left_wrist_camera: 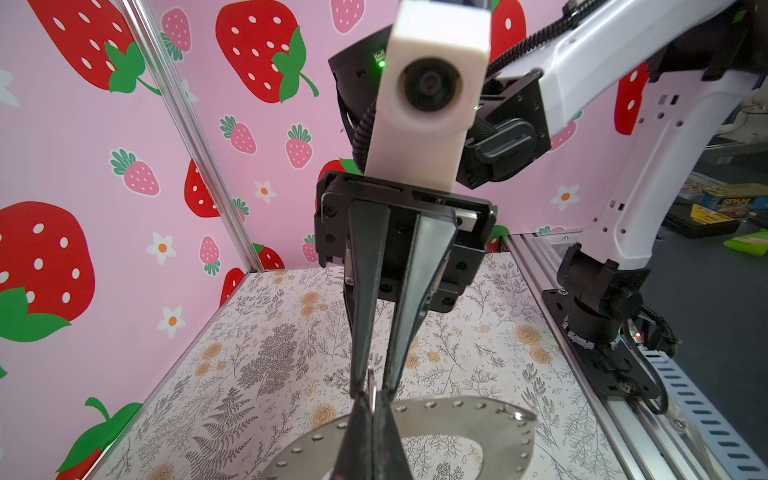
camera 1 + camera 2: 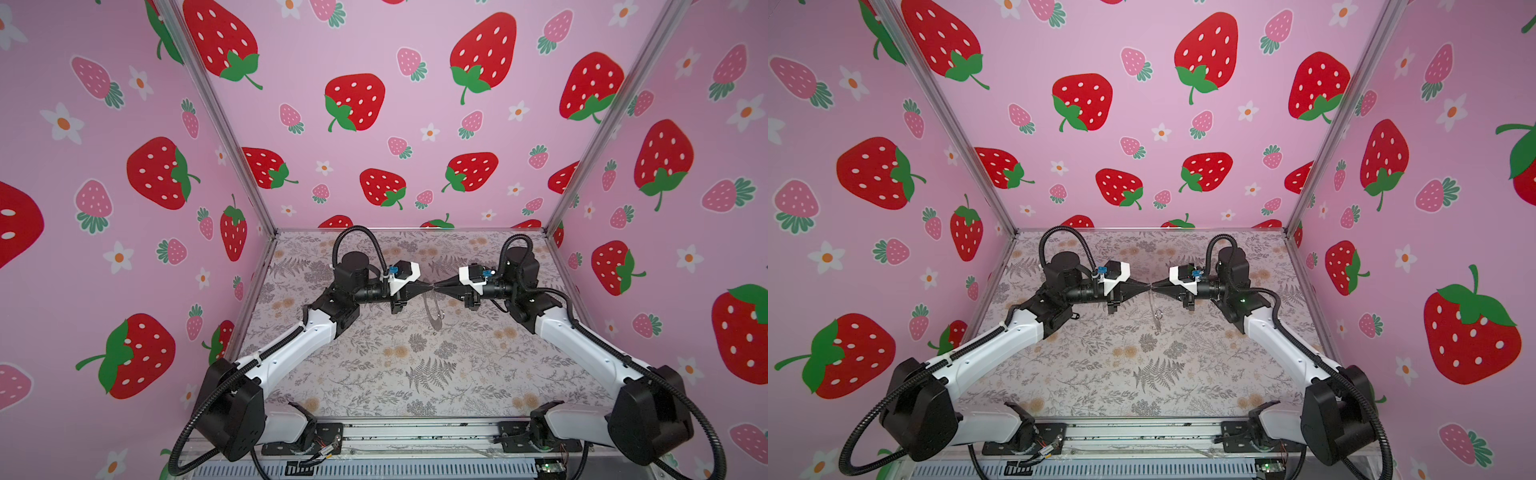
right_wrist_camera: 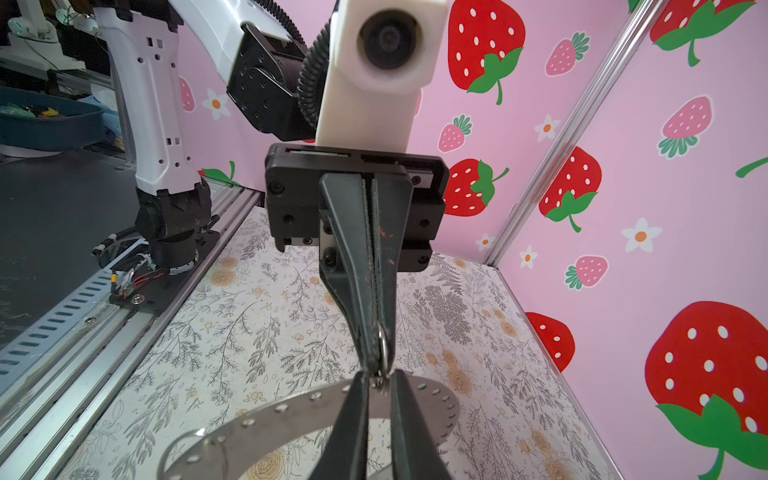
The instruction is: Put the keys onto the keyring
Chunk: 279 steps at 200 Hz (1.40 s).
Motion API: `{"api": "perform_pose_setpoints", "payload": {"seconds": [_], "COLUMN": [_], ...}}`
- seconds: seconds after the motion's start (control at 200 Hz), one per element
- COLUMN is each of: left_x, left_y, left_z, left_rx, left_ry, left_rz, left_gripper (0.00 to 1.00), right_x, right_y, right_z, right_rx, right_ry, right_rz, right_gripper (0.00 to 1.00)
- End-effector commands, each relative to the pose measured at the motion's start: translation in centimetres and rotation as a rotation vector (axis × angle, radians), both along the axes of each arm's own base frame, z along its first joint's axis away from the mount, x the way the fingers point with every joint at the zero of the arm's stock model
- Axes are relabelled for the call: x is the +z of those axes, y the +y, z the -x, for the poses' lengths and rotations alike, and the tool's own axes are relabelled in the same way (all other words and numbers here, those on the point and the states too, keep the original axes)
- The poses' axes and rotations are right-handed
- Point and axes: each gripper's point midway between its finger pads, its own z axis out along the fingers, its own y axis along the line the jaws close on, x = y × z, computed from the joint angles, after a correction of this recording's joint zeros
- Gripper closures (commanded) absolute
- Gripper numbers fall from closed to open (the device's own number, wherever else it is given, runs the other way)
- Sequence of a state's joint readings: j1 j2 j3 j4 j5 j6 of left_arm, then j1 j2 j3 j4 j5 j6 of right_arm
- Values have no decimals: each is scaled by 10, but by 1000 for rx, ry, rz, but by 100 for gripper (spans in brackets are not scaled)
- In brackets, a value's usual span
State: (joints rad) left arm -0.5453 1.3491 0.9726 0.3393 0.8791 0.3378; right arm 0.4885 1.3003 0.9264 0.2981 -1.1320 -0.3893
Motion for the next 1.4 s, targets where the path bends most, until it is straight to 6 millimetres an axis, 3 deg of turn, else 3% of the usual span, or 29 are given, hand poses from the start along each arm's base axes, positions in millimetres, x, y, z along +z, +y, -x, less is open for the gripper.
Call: {"api": "perform_pose_setpoints", "payload": {"seconds": [0.0,0.54,0.63,0.715,0.955,1.391], "left_x": [12,5,3,3,-7,-21], "left_y": [-3,-5,-3,2,20,35], "left_z": [8,10,8,4,2,3], "left_rx": [-44,-56,-28,15,108,171], "left_ry": [-52,-50,-53,-77,-132,-190], "left_rz": [23,-13,-28,-50,-138,-230], "left_gripper": [100,100,80,69,61,61], "right_x": [11,12,8,3,-12,-28], "right_y": [2,1,0,0,0,3], "right_z": [3,5,3,-1,-10,-1], "right_rx": [34,29,7,-28,-161,-268], "right_ry": [-22,-57,-66,-88,-320,-710], "right_rz": [-18,-21,-13,6,89,158], "right_gripper": [86,100,100,100,100,100]}}
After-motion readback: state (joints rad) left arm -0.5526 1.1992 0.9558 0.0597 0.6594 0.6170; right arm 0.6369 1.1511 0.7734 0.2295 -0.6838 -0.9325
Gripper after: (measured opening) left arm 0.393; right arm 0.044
